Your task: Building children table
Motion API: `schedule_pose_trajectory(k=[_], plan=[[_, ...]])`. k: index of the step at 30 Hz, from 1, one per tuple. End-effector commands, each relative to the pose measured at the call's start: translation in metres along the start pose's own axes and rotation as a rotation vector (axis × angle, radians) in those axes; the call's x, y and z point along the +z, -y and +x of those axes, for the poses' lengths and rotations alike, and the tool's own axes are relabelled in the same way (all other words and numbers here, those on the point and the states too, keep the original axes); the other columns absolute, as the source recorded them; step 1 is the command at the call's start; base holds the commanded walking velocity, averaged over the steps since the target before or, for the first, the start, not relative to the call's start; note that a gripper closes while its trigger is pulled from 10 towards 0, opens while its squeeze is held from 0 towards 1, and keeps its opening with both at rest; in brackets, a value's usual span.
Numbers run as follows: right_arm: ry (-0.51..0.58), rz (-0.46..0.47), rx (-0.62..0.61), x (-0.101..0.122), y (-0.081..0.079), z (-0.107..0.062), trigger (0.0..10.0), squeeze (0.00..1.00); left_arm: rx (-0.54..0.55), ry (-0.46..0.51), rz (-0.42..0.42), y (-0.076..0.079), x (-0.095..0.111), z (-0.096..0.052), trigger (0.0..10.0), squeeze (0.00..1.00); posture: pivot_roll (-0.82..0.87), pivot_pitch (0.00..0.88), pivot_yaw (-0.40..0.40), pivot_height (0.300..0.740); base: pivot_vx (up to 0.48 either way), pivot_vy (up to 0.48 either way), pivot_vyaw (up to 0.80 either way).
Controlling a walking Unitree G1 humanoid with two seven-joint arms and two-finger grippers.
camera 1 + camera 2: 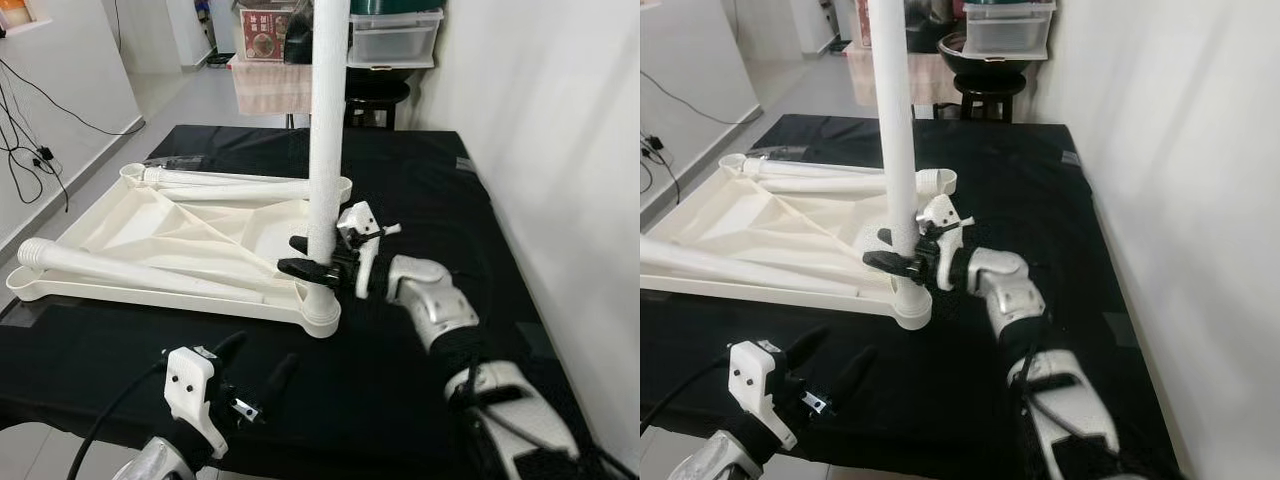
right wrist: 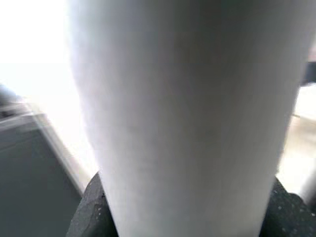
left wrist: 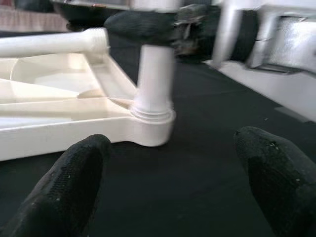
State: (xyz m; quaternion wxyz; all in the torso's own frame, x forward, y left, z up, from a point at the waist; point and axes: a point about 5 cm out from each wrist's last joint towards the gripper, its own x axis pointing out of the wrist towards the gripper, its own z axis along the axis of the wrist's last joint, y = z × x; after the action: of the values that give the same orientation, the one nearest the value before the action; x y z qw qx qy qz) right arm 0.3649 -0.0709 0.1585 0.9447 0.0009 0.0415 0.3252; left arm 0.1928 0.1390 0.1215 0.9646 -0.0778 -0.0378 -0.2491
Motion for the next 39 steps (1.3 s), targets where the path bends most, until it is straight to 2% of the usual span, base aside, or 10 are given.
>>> schedule_pose_trajectory(k=[1, 12, 13, 15, 16, 27, 28, 34, 36, 39], plan=[[-0.176, 0.072, -0.208, -0.045, -0.007, -0.024, 0.0, 0.00, 0.011, 0.003, 0.008, -0.002, 0.003, -0.004, 10.0, 0.00, 0.03, 0.055, 0.007, 0.740, 0.000, 0.000, 0.00], [-0.152, 0.037, -0.176, -0.037, -0.011, -0.018, 0.0, 0.00, -0.001, -0.003, 0.003, -0.004, 0.003, -0.003, 10.0, 0.00, 0.02, 0.042, 0.016, 0.740, 0.000, 0.000, 0.00], [-0.133, 0.052, -0.145, -0.032, -0.014, -0.015, 10.0, 0.00, 0.007, -0.001, 0.007, -0.005, 0.003, -0.003, 10.0, 0.00, 0.02, 0.042, 0.016, 0.740, 0.000, 0.000, 0.00], [-0.121, 0.064, -0.140, -0.028, -0.018, -0.015, 10.0, 0.00, 0.013, 0.001, 0.010, -0.005, 0.003, -0.003, 10.0, 0.00, 0.02, 0.042, 0.016, 0.740, 0.000, 0.000, 0.00], [-0.083, 0.074, -0.075, -0.018, -0.022, -0.012, 10.0, 1.00, 0.018, 0.002, 0.012, -0.005, 0.003, -0.003, 10.0, 0.00, 0.03, 0.038, 0.015, 0.740, 0.000, 0.000, 0.00], [0.038, -0.077, 0.573, 0.027, -0.022, -0.012, 10.0, 1.00, 0.009, -0.001, 0.007, -0.004, 0.002, -0.002, 10.0, 0.00, 0.03, 0.030, 0.015, 0.740, 0.000, 0.000, 0.00], [0.023, -0.091, 0.614, 0.027, -0.022, -0.013, 10.0, 0.00, 0.009, -0.001, 0.007, -0.004, 0.002, -0.001, 10.0, 0.00, 0.03, 0.029, 0.017, 0.740, 0.000, 0.000, 0.00], [0.003, -0.060, 0.720, 0.029, -0.015, -0.009, 10.0, 0.00, 0.011, -0.001, 0.008, -0.004, 0.002, -0.001, 10.0, 0.00, 0.04, 0.025, 0.018, 0.740, 0.000, 0.000, 0.00], [0.002, -0.021, 0.720, 0.028, -0.011, -0.007, 0.0, 0.00, 0.010, -0.001, 0.007, -0.004, 0.002, -0.001, 10.0, 0.00, 0.04, 0.026, 0.019, 0.740, 0.000, 0.000, 0.00], [-0.008, 0.003, 0.726, 0.025, -0.008, -0.007, 0.0, 0.00, 0.009, -0.002, 0.006, -0.003, 0.002, -0.001, 10.0, 0.00, 0.04, 0.027, 0.019, 0.740, 0.000, 0.000, 0.00]])
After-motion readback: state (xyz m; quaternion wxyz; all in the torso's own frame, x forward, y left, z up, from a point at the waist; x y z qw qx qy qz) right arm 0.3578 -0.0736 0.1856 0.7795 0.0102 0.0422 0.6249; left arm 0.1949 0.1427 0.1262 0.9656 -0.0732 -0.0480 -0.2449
